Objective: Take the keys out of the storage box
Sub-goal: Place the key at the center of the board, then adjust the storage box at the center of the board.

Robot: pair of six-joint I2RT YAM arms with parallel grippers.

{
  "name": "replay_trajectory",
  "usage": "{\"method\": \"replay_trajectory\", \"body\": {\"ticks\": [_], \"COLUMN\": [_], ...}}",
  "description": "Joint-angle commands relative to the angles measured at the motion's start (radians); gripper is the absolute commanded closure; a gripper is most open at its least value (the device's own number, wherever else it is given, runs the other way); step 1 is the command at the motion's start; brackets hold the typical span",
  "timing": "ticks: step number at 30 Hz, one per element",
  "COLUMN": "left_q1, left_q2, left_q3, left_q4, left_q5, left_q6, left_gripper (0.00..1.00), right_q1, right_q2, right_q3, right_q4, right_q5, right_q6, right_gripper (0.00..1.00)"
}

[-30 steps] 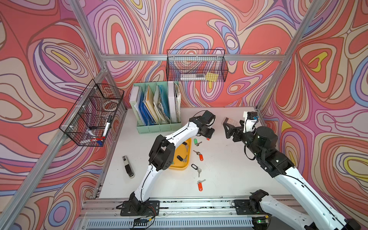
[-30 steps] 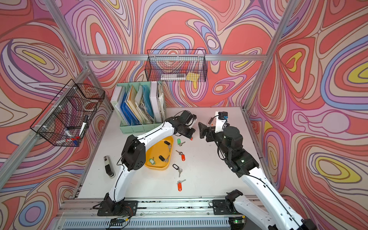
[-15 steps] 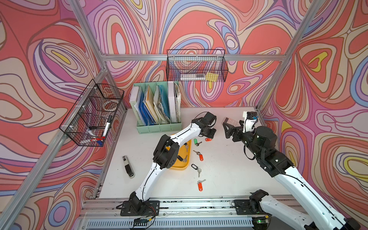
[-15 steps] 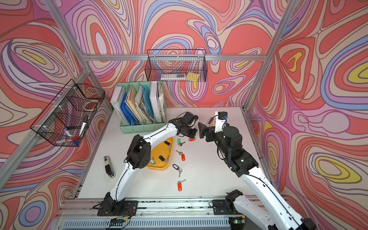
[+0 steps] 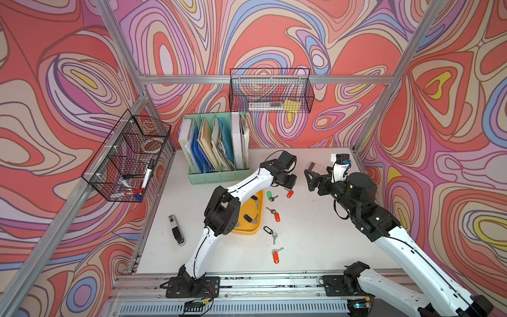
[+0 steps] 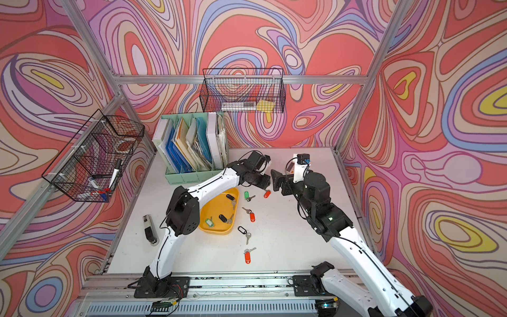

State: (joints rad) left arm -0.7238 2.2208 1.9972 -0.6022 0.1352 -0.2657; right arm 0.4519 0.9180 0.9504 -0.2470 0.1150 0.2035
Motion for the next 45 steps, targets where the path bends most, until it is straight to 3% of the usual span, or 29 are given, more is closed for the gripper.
{"method": "replay_trajectory", "body": {"ticks": [1,16,22,27,32,41,45], "left_q1": [0.030,0.185,0.266,0.330,0.355,0.388,0.390], "left_q2": [-0.161,-0.737,-0.882,-0.874,-0.798,-0.655,-0.629], "left_q3": [-0.119,-0.739,-0.913,-0.974,-0.971,-0.968,-0.974], "left_q4": [0.036,0.079,0.085,0.089,0.097,0.119,0.124], "left_q5": [-0.036,-0.157,-0.163,-0.107,-0.106,-0.105,-0.108], "left_q6": [-0.029,-0.154,-0.197,-0.204,-0.204,-0.194,-0.188], "left_gripper": [0.46,0.29,0.22,0.20,0.24,0.46,0.61], "right_q1": [-0.005,-0.005,-0.005,-0.005,-0.005,-0.005,-0.005], "right_q2": [0.009,0.056,0.080,0.096,0.099,0.088,0.087], "right_q3": [0.025,0.016,0.008,0.011,0.011,0.008,0.007], "right_q4": [0.008,0.031,0.045,0.045,0.041,0.026,0.025], "right_q5": [-0.019,-0.091,-0.118,-0.135,-0.141,-0.131,-0.130], "right_q6": [0.005,0.013,0.016,0.014,0.016,0.014,0.013], "right_gripper": [0.02,0.02,0.02,0.02,0.02,0.02,0.02]}}
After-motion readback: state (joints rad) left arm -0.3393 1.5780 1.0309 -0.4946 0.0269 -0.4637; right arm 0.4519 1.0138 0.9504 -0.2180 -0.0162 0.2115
